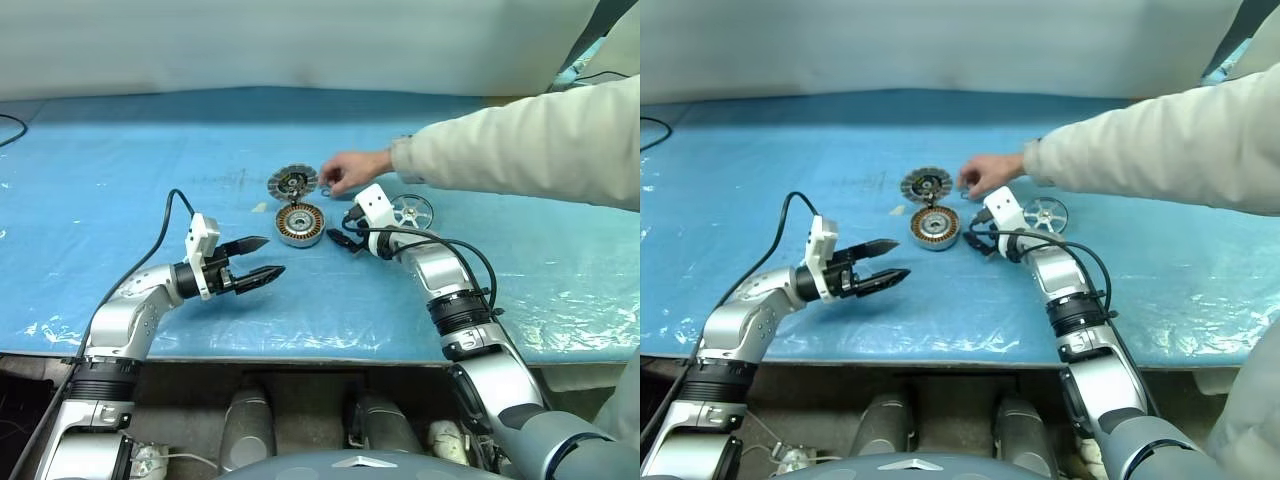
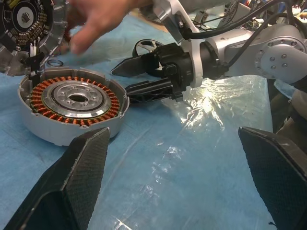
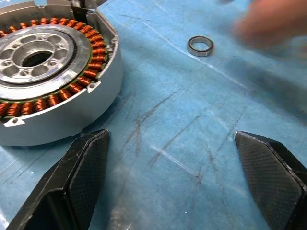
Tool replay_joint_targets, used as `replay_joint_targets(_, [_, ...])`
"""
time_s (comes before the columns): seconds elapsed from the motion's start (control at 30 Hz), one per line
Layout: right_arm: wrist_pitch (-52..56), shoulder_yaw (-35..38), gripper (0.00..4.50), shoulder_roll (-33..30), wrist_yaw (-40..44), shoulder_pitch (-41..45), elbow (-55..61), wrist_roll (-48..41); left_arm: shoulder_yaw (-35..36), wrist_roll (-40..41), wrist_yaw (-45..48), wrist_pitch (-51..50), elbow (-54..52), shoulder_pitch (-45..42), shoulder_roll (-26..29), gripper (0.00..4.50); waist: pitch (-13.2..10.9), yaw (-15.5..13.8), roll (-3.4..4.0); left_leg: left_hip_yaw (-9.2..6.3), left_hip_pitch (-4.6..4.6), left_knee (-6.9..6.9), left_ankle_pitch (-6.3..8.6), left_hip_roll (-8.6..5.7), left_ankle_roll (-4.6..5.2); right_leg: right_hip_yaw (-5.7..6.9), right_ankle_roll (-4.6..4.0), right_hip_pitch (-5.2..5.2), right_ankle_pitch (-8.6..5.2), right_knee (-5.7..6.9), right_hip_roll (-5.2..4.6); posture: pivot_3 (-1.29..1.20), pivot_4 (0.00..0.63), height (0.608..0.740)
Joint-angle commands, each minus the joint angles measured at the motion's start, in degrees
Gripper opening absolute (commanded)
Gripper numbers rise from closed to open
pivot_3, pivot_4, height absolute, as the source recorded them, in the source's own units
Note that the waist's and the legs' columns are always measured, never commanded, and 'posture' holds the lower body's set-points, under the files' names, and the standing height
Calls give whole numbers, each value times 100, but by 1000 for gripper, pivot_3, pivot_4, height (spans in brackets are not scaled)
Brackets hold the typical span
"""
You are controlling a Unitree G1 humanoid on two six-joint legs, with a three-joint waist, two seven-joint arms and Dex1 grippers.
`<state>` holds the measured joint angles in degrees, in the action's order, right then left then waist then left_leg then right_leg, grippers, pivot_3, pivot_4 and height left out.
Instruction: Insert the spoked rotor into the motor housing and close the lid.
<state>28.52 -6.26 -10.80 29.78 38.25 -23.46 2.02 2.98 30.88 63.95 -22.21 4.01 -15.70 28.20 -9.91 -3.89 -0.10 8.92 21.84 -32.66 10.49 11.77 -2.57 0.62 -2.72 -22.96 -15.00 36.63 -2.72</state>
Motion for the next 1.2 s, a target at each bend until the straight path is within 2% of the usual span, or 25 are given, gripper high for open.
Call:
replay_joint_targets(0.03, [-85,50,4396,58,-235,-38,142,-34,60,22,99,107,-43,-134,80,4500,0,0,0,0,0,0,0,0,0,0,0,0,0,0,0,0,150,740])
replay_joint_targets(0.27, [-694,214,4396,476,-926,399,-1014,-37,117,-112,-12,312,130,-256,30,4500,0,33,0,1,-6,-1,0,0,0,-3,-1,1,0,3,0,0,150,740])
replay_joint_targets(0.53, [-1861,517,4396,840,-1595,1789,-3628,-16,142,-98,-182,441,100,-236,-25,4500,0,137,1,3,-5,-3,0,1,0,-4,-18,2,-10,5,-3,0,150,740])
replay_joint_targets(0.63, [-2171,540,4396,934,-1649,2114,-4239,35,177,-82,-275,471,37,-162,-19,4500,0,145,1,3,-1,-1,0,1,0,-2,-8,-1,-4,5,-2,0,150,740])
replay_joint_targets(0.9, [-2589,475,4396,1228,-2084,2687,-5046,291,232,-13,-466,418,-319,94,7,4500,-1,168,2,3,2,-1,0,6,0,1,-14,-8,-8,8,1,0,150,740])
replay_joint_targets(1.2, [-2596,649,4396,1251,-1977,2644,-5051,233,320,46,-583,348,-503,251,49,4500,-1,157,2,4,12,-1,1,5,0,1,-8,-15,-4,6,1,0,150,740])
